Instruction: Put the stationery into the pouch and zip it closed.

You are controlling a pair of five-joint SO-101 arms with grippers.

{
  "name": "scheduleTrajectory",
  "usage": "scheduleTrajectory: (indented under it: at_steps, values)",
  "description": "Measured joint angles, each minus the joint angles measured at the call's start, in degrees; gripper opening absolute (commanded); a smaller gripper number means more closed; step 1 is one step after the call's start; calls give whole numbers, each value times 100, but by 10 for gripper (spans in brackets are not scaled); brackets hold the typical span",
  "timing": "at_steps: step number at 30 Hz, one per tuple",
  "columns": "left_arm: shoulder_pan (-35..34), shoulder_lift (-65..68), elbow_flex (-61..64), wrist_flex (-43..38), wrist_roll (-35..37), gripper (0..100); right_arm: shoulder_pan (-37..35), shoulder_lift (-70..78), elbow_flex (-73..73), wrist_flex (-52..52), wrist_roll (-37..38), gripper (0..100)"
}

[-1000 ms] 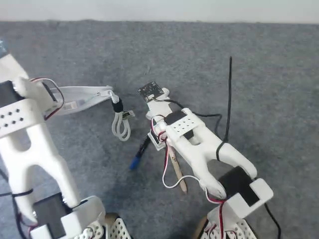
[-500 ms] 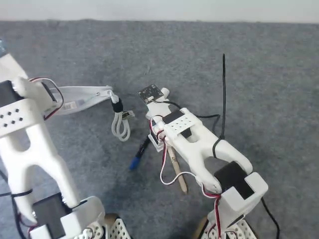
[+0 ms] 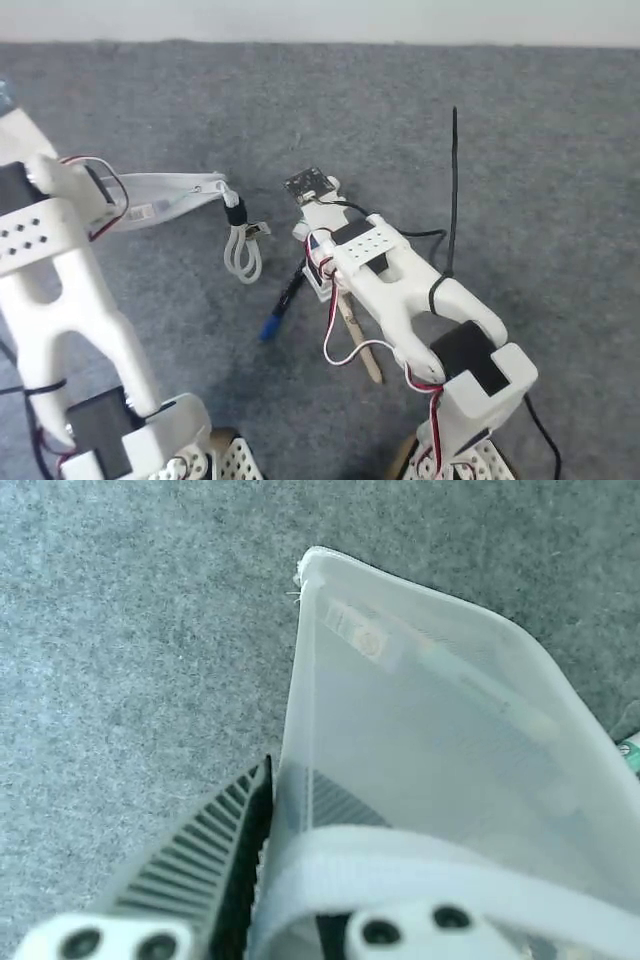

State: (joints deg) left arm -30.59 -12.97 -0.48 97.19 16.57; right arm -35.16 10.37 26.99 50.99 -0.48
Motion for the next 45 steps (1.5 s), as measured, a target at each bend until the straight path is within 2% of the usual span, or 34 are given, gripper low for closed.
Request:
scheduleTrajectory:
  at_steps: [11,21,31,39,45]
  values:
    - [0,0,0,0,0,11,-26,-1380,9,1020,0,6]
    - [343,0,0,0,0,11,-26,-2233,9,1468,0,6]
    - [378,0,0,0,0,10,-26,-3657,9,2084,0,6]
    - [378,0,0,0,0,10,-26,-4633,18,2268,0,6]
    - [378,0,0,0,0,10,-158,-5336,18,2277,-308,6]
